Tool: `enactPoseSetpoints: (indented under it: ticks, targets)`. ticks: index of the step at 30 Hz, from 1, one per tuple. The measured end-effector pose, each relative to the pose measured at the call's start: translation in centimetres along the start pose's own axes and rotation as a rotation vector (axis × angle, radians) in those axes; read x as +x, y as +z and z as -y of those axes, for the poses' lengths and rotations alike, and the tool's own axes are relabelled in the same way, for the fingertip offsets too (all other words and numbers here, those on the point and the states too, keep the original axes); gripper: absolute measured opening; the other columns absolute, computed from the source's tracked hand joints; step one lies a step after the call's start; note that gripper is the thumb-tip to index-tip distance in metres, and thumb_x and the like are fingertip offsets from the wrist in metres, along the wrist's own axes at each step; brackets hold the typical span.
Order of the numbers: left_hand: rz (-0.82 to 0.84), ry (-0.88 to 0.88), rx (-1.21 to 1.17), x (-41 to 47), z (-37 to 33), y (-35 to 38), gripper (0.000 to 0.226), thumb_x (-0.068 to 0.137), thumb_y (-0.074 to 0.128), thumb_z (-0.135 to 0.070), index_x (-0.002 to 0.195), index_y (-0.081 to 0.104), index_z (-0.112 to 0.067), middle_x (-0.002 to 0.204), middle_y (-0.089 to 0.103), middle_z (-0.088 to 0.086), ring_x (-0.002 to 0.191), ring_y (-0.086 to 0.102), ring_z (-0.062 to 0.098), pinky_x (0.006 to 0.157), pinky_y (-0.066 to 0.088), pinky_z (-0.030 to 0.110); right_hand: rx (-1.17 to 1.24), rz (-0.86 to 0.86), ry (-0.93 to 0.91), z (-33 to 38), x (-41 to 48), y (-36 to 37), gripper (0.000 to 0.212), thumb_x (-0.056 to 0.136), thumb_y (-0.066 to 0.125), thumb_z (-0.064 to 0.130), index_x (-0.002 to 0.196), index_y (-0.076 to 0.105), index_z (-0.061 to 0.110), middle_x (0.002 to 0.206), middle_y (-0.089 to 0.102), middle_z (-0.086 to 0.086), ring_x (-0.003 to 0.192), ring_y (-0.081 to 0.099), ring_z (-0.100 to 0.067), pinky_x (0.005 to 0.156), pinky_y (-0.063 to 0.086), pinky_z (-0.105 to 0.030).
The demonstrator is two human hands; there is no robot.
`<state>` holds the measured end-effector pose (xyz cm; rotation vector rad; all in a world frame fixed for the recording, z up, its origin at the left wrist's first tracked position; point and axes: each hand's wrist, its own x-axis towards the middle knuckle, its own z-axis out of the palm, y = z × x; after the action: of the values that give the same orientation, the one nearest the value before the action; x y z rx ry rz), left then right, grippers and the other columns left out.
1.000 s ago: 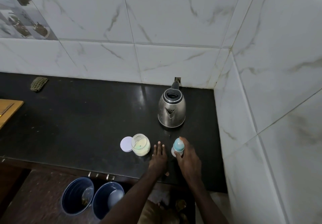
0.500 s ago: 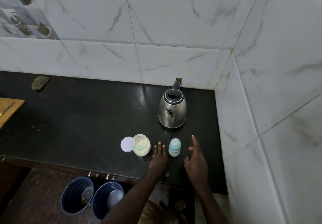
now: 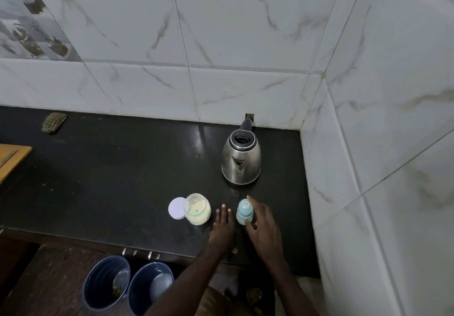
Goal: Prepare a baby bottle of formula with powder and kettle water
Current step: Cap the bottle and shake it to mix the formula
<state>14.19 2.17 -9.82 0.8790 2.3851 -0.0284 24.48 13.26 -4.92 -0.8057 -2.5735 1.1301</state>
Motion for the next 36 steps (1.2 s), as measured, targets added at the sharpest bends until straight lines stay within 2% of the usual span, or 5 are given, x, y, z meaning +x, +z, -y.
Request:
enactPoseSetpoints:
  ticks: [7, 15, 24, 31, 36]
  targets:
    - [0.017, 0.005, 0.034, 0.3, 0.0, 0.0, 0.141, 0.073, 0.091, -0.036, 0.16, -0.012, 0.005, 0.166, -0.022, 0.028, 0.156, -0.016, 0.045, 0.128, 0.012, 0.05, 0.008, -0.026, -0.001, 0.0, 0.4, 0.3, 0.063, 0.093, 0.073, 0.032, 0.151, 0.049, 0.031, 0.152, 0.053, 0.013, 0.137, 0.051, -0.008, 0.106, 0.047, -0.03]
    - [0.016, 0.007, 0.001, 0.1, 0.1, 0.0, 0.138, 0.075, 0.09, -0.031, 0.161, -0.013, 0.003, 0.167, -0.023, 0.026, 0.157, -0.015, 0.043, 0.128, 0.014, 0.05, -0.055, -0.08, 0.075, 0.5, 1.4, 0.6, 0.063, 0.092, 0.073, 0.036, 0.15, 0.048, 0.029, 0.147, 0.057, 0.004, 0.13, 0.059, -0.019, 0.099, 0.052, -0.037]
    - [0.016, 0.006, 0.053, 0.3, 0.0, 0.1, 0.136, 0.076, 0.089, -0.032, 0.16, -0.011, 0.007, 0.166, -0.02, 0.031, 0.156, -0.013, 0.048, 0.129, 0.015, 0.051, -0.163, -0.126, 0.11, 1.0, 5.7, -0.4, 0.064, 0.091, 0.076, 0.039, 0.146, 0.045, 0.026, 0.137, 0.059, -0.001, 0.117, 0.065, -0.025, 0.085, 0.056, -0.042]
    - [0.018, 0.012, 0.046, 0.2, 0.0, 0.0, 0.131, 0.08, 0.087, -0.029, 0.16, -0.011, 0.006, 0.166, -0.022, 0.03, 0.156, -0.013, 0.048, 0.127, 0.019, 0.052, -0.182, -0.135, 0.105, 1.5, 7.9, -0.5, 0.063, 0.089, 0.079, 0.039, 0.14, 0.046, 0.022, 0.134, 0.06, -0.002, 0.114, 0.067, -0.026, 0.08, 0.057, -0.042]
    - [0.024, 0.009, 0.04, 0.1, -0.2, -0.3, 0.134, 0.077, 0.089, -0.028, 0.16, -0.011, 0.005, 0.166, -0.022, 0.029, 0.156, -0.013, 0.046, 0.126, 0.022, 0.052, -0.204, -0.141, 0.112, 1.9, 8.5, -0.2, 0.068, 0.09, 0.078, 0.043, 0.143, 0.043, 0.019, 0.139, 0.059, -0.003, 0.114, 0.068, -0.027, 0.081, 0.058, -0.042]
